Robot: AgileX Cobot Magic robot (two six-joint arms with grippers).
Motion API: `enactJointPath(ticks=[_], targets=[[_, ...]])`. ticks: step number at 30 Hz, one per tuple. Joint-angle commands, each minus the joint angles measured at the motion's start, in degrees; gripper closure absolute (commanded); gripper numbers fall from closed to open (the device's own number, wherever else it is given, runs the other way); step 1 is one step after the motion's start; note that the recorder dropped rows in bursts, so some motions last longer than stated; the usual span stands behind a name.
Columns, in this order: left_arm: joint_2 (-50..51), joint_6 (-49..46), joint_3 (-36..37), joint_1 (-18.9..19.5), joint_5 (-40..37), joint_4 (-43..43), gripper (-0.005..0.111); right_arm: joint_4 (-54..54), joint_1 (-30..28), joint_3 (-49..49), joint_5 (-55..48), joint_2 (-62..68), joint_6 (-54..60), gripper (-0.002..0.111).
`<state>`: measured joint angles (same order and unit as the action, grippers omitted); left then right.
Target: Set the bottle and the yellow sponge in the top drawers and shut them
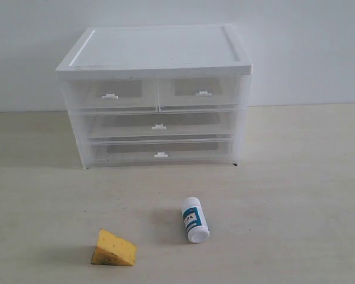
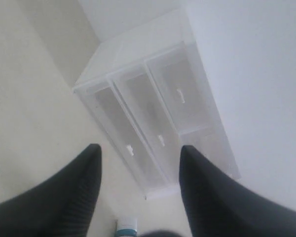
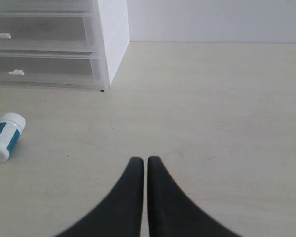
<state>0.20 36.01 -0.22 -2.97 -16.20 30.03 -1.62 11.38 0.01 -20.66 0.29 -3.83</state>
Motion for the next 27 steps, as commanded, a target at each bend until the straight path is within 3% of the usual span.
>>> enactJointPath(ticks=[1,6,11,16,20,24,27], targets=[[-0.20,0.43,0.22,0.12,2.06,0.57,0.061,-0.31,-0.54,-0.01,-0.01,-0.29,-0.12,0.108],[-0.20,0.43,0.22,0.12,2.40,0.57,0.061,-0.31,-0.54,-0.01,-0.01,-0.29,-0.12,0.108],[-0.20,-0.56,0.22,0.12,13.05,0.57,0.061,-0.31,-0.54,-0.01,-0.01,-0.29,-0.12,0.108],[1.38,-10.17,-5.33,0.02,18.23,0.20,0.085,-0.31,-0.54,-0.01,-0.01,-0.29,-0.12,0.108],[7.98,-10.79,-12.09,0.02,17.92,0.20,0.097,-0.31,-0.54,-0.01,-0.01,-0.29,-0.12,0.108],[18.21,-10.79,-18.56,0.02,16.55,-1.62,0.098,-0.31,-0.54,-0.01,-0.01,-0.29,-0.12,0.108],[26.61,-10.90,-24.20,0.02,10.38,-2.89,0.098,-0.31,-0.54,-0.01,-0.01,-0.29,-0.12,0.108]])
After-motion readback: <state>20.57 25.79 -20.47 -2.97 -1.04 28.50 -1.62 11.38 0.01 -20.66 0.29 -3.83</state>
